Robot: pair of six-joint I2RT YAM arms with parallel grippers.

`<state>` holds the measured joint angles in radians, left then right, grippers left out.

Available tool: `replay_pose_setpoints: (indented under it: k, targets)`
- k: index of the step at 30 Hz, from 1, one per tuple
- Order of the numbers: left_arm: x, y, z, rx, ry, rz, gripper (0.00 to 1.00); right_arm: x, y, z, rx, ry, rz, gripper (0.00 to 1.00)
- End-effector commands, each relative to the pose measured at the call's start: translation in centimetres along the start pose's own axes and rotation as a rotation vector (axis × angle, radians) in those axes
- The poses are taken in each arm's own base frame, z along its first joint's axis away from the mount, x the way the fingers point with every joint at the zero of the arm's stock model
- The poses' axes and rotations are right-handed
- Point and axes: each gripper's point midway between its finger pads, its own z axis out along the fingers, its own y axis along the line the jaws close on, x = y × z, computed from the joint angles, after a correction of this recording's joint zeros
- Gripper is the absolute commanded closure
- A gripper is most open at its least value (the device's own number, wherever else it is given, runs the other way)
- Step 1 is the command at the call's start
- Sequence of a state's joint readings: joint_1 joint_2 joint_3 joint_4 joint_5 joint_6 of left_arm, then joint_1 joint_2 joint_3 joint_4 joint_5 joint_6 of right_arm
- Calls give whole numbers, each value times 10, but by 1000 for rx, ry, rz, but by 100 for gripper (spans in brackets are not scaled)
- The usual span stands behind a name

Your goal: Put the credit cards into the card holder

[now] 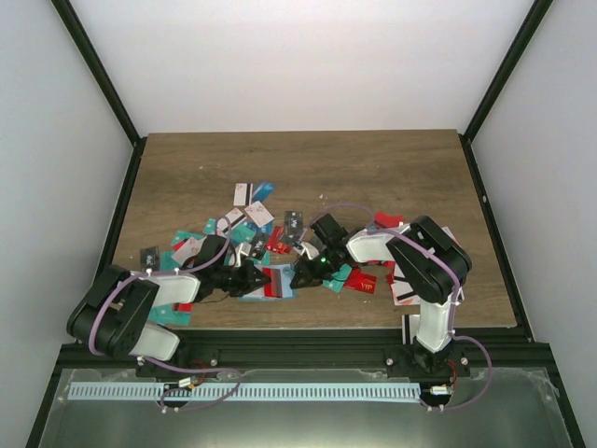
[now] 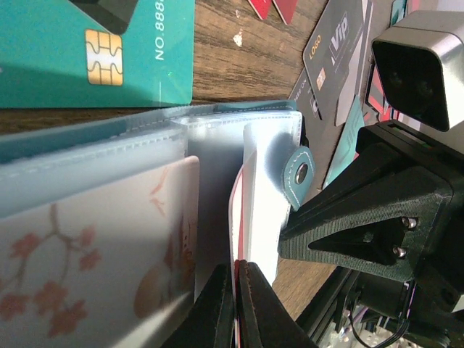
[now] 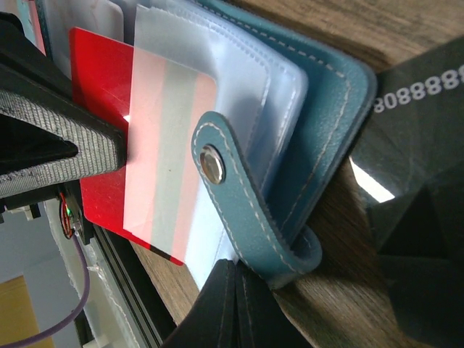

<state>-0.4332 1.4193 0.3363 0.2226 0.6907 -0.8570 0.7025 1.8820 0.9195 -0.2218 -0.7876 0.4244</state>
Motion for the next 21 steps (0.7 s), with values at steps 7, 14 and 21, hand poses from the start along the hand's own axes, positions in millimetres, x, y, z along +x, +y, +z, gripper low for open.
replay_pose_setpoints:
  k: [7, 14, 21]
  targets:
    - [-5, 5, 12, -37, 21, 12, 96, 44, -57, 14, 200, 101, 121, 99]
    - [-5, 6, 17, -39, 33, 16, 96, 44, -58, 14, 205, 105, 113, 99]
    - [-4, 1, 25, -28, 52, 21, 96, 43, -59, 14, 208, 106, 112, 99]
